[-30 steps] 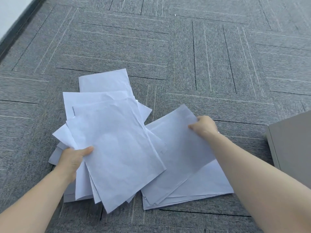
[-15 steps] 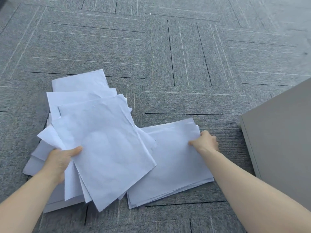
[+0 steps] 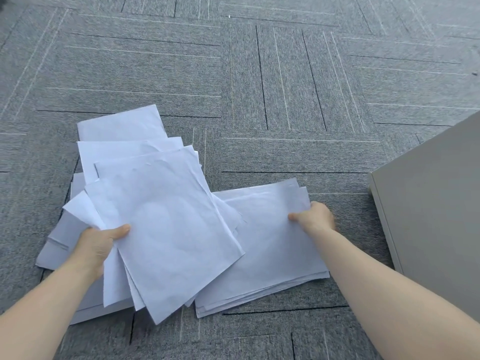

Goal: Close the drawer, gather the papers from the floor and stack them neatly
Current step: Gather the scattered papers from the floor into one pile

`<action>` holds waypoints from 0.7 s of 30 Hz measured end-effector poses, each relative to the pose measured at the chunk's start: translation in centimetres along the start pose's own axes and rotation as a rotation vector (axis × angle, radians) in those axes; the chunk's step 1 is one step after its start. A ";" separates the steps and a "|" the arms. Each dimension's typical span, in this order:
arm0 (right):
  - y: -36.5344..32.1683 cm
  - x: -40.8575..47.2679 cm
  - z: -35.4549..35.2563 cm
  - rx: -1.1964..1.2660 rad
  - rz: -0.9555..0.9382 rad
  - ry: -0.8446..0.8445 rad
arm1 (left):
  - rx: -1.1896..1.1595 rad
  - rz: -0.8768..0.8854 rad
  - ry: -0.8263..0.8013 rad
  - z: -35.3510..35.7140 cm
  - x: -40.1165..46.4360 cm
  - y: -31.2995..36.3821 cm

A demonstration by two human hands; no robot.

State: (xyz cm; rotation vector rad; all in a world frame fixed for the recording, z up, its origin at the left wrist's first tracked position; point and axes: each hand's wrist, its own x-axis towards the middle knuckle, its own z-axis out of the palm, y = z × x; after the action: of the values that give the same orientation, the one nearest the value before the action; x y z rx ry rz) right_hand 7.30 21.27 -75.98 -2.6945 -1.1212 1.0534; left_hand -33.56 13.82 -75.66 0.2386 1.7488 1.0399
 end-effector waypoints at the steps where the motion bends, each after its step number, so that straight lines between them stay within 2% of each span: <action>1: 0.0 -0.2 -0.2 0.007 -0.020 0.012 | 0.003 0.002 0.004 0.1 0.0 0.0; 10: -0.4 0.0 -0.6 0.039 0.025 -0.028 | 0.017 0.003 0.025 -0.1 0.0 -0.4; 14: 0.1 -0.4 0.1 0.051 -0.030 -0.083 | 0.015 -0.001 0.025 -0.3 -0.2 -0.5; 17: -0.2 -0.3 -0.2 0.055 -0.146 -0.023 | 0.016 0.005 0.045 -0.4 -0.2 -0.5; 21: -2.4 -0.5 -1.7 0.212 -0.299 0.138 | 0.007 0.002 0.071 -0.6 0.0 -0.5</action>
State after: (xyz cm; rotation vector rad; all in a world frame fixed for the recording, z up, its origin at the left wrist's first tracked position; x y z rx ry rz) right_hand 6.61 23.06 -73.66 -2.3077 -1.2575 0.8690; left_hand -33.89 13.19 -75.95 0.2104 1.8160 1.0551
